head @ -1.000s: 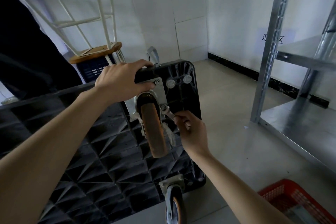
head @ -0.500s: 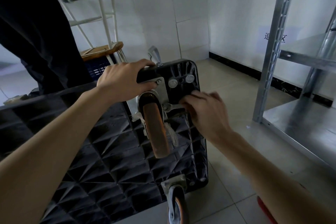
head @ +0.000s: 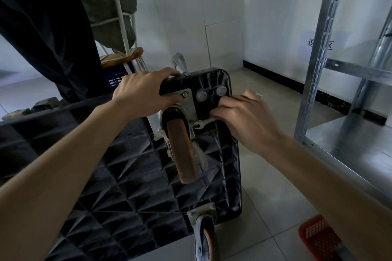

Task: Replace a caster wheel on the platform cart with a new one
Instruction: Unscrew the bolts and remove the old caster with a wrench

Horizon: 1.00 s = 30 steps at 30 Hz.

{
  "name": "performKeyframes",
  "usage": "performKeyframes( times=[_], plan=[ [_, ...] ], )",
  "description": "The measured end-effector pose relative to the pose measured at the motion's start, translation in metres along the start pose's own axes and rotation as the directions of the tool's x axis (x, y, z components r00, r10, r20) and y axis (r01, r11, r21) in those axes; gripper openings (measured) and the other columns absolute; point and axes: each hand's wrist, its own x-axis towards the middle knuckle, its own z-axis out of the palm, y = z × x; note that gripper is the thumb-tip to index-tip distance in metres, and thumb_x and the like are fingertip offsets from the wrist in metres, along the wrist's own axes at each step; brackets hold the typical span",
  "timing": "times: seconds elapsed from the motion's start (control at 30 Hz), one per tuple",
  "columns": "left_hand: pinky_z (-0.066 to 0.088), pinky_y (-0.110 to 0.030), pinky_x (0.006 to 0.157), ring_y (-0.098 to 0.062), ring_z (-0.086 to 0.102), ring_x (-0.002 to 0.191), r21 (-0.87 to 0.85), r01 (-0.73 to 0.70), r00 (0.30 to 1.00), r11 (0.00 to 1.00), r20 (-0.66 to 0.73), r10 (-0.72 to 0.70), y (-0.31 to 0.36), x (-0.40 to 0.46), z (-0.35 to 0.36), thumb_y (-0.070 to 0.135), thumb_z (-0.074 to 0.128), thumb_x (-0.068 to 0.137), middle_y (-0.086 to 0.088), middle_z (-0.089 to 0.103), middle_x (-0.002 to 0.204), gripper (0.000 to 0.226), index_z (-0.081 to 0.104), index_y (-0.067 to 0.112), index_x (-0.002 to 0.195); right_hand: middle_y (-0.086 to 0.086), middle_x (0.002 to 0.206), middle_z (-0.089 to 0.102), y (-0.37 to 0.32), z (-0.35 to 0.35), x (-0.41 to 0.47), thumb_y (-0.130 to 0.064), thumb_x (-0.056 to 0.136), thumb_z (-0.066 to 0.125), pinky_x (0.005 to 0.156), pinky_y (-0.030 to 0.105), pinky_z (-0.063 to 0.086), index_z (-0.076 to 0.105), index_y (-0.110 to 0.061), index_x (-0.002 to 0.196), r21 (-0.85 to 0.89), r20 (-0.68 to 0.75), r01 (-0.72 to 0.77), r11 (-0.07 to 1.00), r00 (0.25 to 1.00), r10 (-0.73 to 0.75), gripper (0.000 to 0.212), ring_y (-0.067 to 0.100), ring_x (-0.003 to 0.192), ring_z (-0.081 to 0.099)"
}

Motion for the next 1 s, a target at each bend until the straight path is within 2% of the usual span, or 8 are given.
performKeyframes(
  times=[0.1, 0.2, 0.3, 0.37, 0.47, 0.63, 0.77, 1.0],
  plan=[
    [0.037, -0.032, 0.068, -0.027, 0.065, 0.093, -0.006, -0.003, 1.000, 1.000, -0.001, 0.003, 0.000, 0.001, 0.000, 0.068, 0.059, 0.086, 0.006, 0.070, 0.111, 0.060, 0.041, 0.047, 0.139, -0.015, 0.096, 0.066, 0.003, 0.018, -0.018, -0.020, 0.097, 0.063, 0.074, 0.030, 0.030, 0.071, -0.030, 0.102, 0.268, 0.001, -0.250, 0.931, 0.966, 0.259, 0.014, 0.014, 0.083, 0.064],
    [0.038, -0.032, 0.068, -0.027, 0.065, 0.095, -0.007, -0.003, 1.000, 1.000, 0.001, 0.003, 0.000, 0.000, 0.000, 0.070, 0.059, 0.086, 0.005, 0.070, 0.112, 0.060, 0.041, 0.047, 0.139, -0.013, 0.086, 0.057, -0.009, 0.032, -0.034, -0.023, 0.106, 0.045, 0.061, 0.030, 0.039, 0.058, -0.023, 0.097, 0.615, 0.117, -0.490, 0.617, 0.832, 0.543, 0.016, 0.007, 0.072, 0.053],
    [0.038, -0.032, 0.069, -0.027, 0.065, 0.094, -0.010, 0.004, 1.000, 1.000, 0.008, -0.004, 0.000, 0.001, 0.000, 0.070, 0.058, 0.086, 0.005, 0.070, 0.111, 0.061, 0.041, 0.048, 0.139, -0.007, 0.079, 0.052, -0.027, 0.037, -0.038, -0.043, 0.105, 0.042, 0.054, 0.020, 0.031, 0.049, -0.024, 0.091, 0.680, 0.285, -0.587, 0.438, 0.763, 0.580, 0.025, 0.009, 0.067, 0.048],
    [0.038, -0.032, 0.070, -0.027, 0.064, 0.094, -0.017, 0.006, 1.000, 1.000, 0.013, -0.005, 0.000, 0.001, 0.000, 0.070, 0.059, 0.086, 0.005, 0.069, 0.111, 0.060, 0.041, 0.048, 0.139, -0.013, 0.081, 0.051, -0.036, 0.038, -0.037, -0.055, 0.096, 0.055, 0.052, 0.017, 0.031, 0.048, -0.029, 0.092, 0.623, 0.309, -0.593, 0.510, 0.785, 0.536, 0.027, 0.001, 0.068, 0.048],
    [0.039, -0.032, 0.071, -0.026, 0.064, 0.094, -0.012, 0.007, 1.000, 1.000, 0.011, -0.007, 0.000, 0.002, -0.001, 0.070, 0.059, 0.086, 0.006, 0.069, 0.110, 0.061, 0.041, 0.047, 0.139, -0.016, 0.080, 0.050, -0.047, 0.046, -0.029, -0.050, 0.089, 0.068, 0.052, 0.020, 0.032, 0.051, -0.031, 0.090, 0.544, 0.182, -0.525, 0.655, 0.836, 0.518, 0.026, -0.001, 0.067, 0.049],
    [0.038, -0.032, 0.070, -0.024, 0.064, 0.092, -0.005, 0.002, 1.000, 1.000, 0.013, -0.002, -0.001, 0.002, -0.001, 0.070, 0.059, 0.086, 0.007, 0.070, 0.111, 0.060, 0.040, 0.048, 0.138, -0.016, 0.088, 0.061, -0.071, 0.066, -0.012, -0.045, 0.084, 0.072, 0.057, 0.033, 0.050, 0.066, -0.028, 0.093, 0.681, 0.046, -0.459, 0.570, 0.805, 0.592, 0.020, 0.003, 0.074, 0.058],
    [0.040, -0.032, 0.072, -0.025, 0.065, 0.096, -0.008, 0.000, 1.000, 1.000, 0.017, 0.000, -0.003, 0.002, 0.001, 0.070, 0.059, 0.085, 0.008, 0.069, 0.112, 0.060, 0.040, 0.049, 0.138, -0.015, 0.084, 0.061, -0.075, 0.075, -0.009, -0.050, 0.084, 0.068, 0.057, 0.033, 0.052, 0.069, -0.026, 0.089, 0.722, -0.016, -0.434, 0.538, 0.768, 0.641, 0.024, 0.002, 0.072, 0.060],
    [0.036, -0.031, 0.071, -0.026, 0.064, 0.097, -0.010, -0.006, 1.000, 1.000, -0.011, 0.006, -0.001, 0.002, 0.000, 0.068, 0.060, 0.086, 0.007, 0.069, 0.114, 0.060, 0.041, 0.046, 0.139, -0.016, 0.087, 0.063, -0.072, 0.080, -0.008, -0.032, 0.082, 0.080, 0.057, 0.033, 0.051, 0.073, -0.026, 0.094, 0.719, -0.053, -0.410, 0.561, 0.773, 0.632, 0.015, 0.004, 0.072, 0.059]
  ],
)
